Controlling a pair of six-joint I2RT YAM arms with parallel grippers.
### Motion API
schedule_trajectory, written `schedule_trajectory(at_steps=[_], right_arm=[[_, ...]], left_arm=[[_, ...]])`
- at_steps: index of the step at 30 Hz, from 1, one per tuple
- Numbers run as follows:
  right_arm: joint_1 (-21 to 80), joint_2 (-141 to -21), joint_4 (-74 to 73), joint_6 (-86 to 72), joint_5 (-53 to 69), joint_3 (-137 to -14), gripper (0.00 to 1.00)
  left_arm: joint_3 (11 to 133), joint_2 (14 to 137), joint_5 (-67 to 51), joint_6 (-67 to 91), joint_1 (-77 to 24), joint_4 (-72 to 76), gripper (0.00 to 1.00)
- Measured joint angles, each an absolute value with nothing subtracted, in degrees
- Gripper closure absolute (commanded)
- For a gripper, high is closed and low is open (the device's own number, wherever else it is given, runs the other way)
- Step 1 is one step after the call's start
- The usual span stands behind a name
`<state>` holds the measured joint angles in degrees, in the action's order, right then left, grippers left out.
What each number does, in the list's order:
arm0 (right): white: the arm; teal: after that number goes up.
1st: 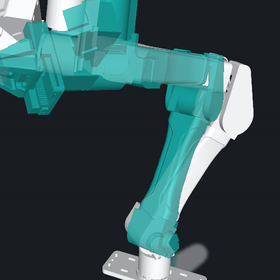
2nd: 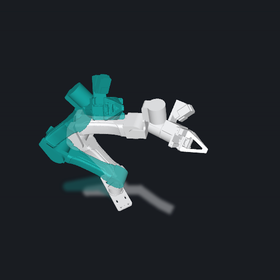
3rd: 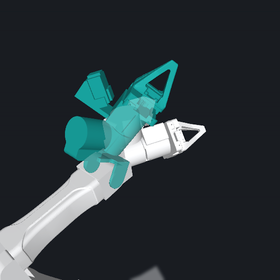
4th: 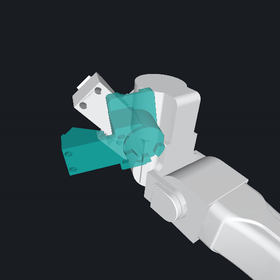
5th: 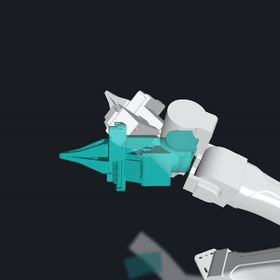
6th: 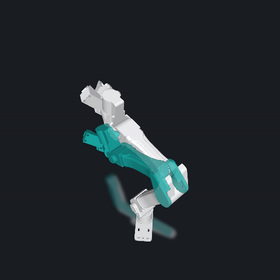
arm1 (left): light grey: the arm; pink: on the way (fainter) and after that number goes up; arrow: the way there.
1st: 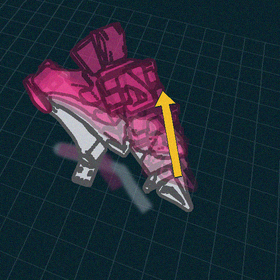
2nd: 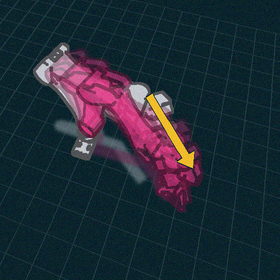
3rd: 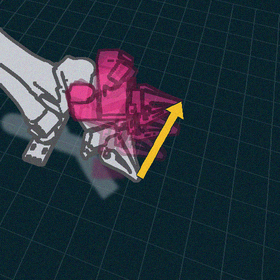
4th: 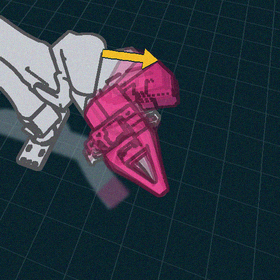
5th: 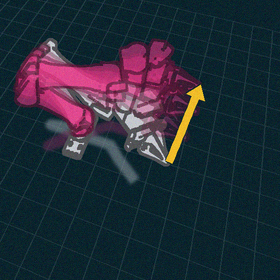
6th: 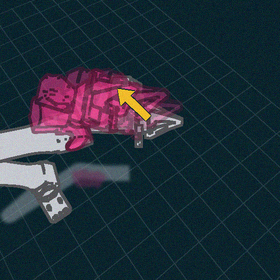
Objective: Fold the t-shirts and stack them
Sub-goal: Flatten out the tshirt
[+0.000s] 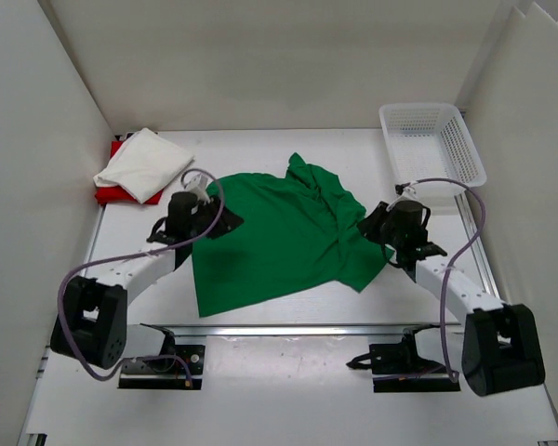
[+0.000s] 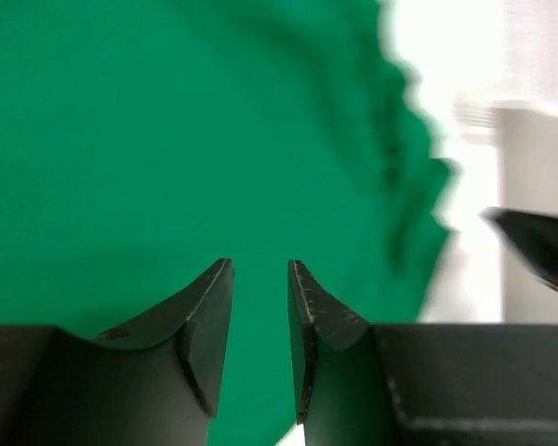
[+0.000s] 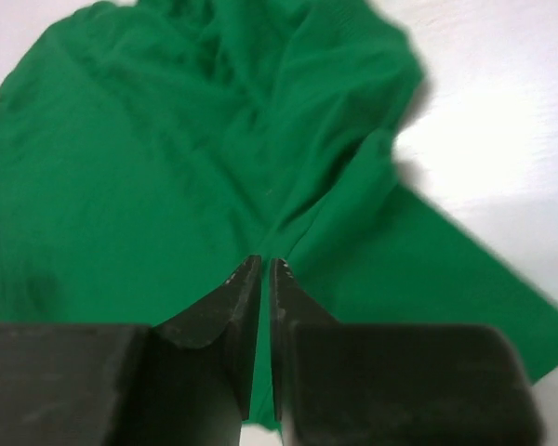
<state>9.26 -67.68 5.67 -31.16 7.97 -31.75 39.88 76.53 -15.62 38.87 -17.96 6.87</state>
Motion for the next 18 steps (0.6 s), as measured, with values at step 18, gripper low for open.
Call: schedule_trajectory(at_steps=[18], right_arm=[[13.3,-46.7,3.8,-32.7,8.0,-18.3,0.92]], left_arm=[[75.2,120.6,-20.6,42.9,-9.2,-2.2,0.58]])
